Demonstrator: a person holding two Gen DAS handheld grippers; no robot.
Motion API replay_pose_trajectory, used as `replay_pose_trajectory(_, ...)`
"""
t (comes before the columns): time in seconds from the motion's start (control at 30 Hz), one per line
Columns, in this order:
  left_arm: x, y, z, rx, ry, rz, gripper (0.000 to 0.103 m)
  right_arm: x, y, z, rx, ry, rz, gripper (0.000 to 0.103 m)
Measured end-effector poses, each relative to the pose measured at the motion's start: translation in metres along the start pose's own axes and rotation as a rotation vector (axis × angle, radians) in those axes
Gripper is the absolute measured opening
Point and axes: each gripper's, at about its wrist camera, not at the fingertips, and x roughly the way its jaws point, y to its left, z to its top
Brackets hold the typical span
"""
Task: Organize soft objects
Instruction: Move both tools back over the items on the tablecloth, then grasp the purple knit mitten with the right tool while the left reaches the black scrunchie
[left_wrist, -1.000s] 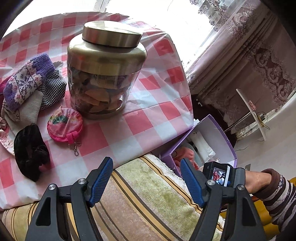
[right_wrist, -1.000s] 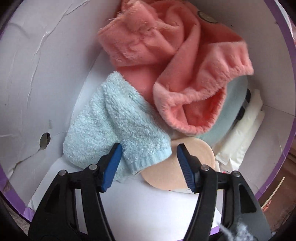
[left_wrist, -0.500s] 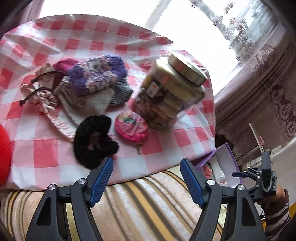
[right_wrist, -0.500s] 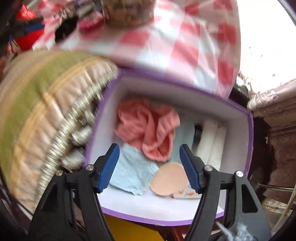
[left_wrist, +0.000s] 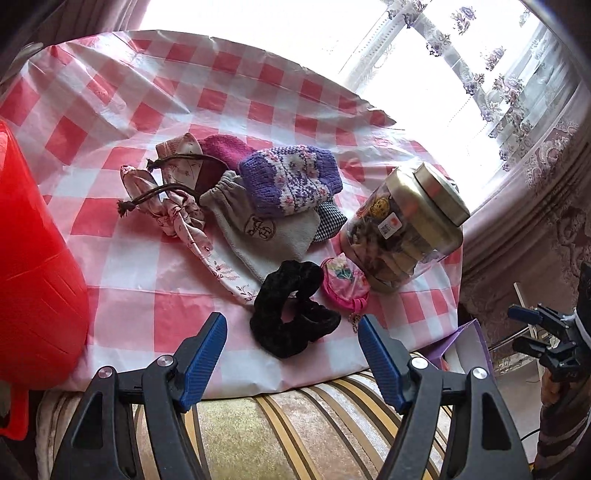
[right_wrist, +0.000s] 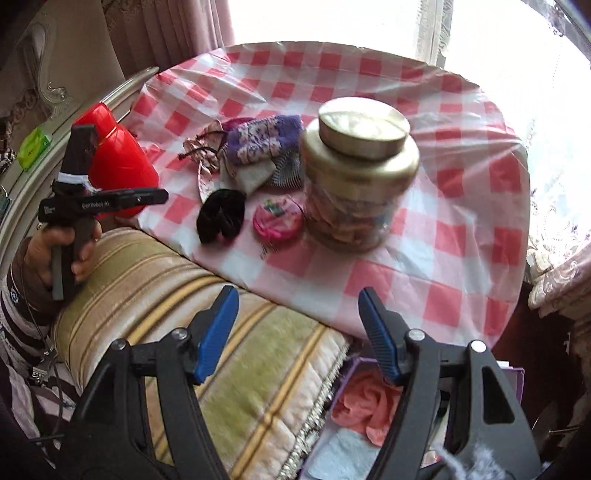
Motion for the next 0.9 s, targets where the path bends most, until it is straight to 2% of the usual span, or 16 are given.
replay_pose_trajectory(0.23,0.004,0.014,0.018,-0.009,-0.002,0.003,0.070,0.024,0.053,0.055,-0.057,-0.057,0.047,0.071)
replay_pose_trajectory(0.43,0.013,0.026,0.034,-0.056,-0.014,0.003,0.063,0.066,0.080,0.091,-0.055,-0.055,0.102,0.071)
replay_pose_trajectory(0.67,0.025,0.047,0.034,-0.102,-0.021,0.058,0.063,0.118,0.085,0.133,0.070,-0.039,0.131,0.071)
replay_pose_trajectory(0.9,0.027,0.049,0.034,-0.086,-0.057,0.077,0.063,0.167,0.086,0.165,0.138,-0.012,0.085,0.071)
